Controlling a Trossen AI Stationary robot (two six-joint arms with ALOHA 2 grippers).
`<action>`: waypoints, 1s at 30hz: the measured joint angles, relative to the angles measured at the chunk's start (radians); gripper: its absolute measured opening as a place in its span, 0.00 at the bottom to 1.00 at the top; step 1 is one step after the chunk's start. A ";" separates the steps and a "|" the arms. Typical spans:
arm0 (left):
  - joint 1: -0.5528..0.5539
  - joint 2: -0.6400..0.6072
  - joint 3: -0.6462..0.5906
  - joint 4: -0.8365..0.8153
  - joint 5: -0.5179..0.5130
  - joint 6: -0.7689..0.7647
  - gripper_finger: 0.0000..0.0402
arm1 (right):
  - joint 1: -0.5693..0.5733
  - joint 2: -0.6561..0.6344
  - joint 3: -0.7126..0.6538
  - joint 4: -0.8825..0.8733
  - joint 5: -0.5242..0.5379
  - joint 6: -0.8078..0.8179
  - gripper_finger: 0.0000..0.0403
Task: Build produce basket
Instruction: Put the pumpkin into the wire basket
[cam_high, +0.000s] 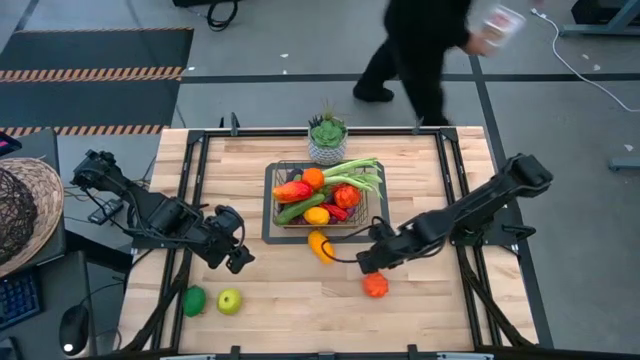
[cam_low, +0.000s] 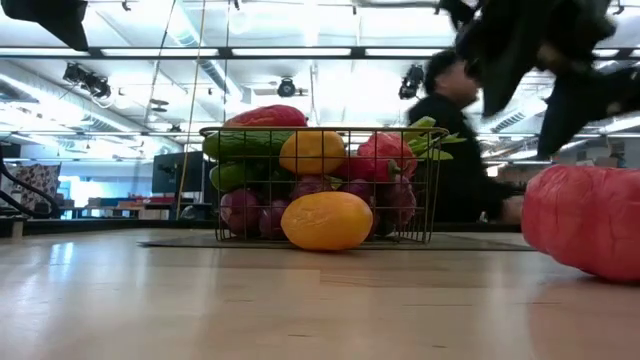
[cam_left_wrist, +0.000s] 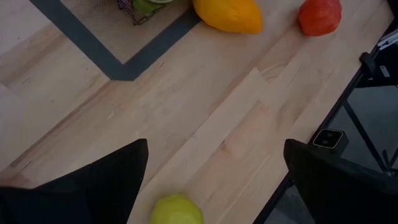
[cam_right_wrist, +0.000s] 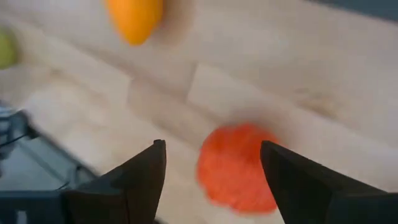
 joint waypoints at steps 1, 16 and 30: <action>0.000 0.000 0.000 0.000 0.000 0.000 0.95 | 0.010 -0.020 0.000 0.001 0.000 0.009 0.66; 0.000 0.000 0.000 0.000 -0.001 0.046 0.95 | 0.148 -0.158 0.000 -0.073 -0.077 0.219 0.66; -0.003 0.000 0.000 0.000 0.000 0.059 0.95 | 0.218 -0.048 0.001 -0.151 -0.135 0.341 0.68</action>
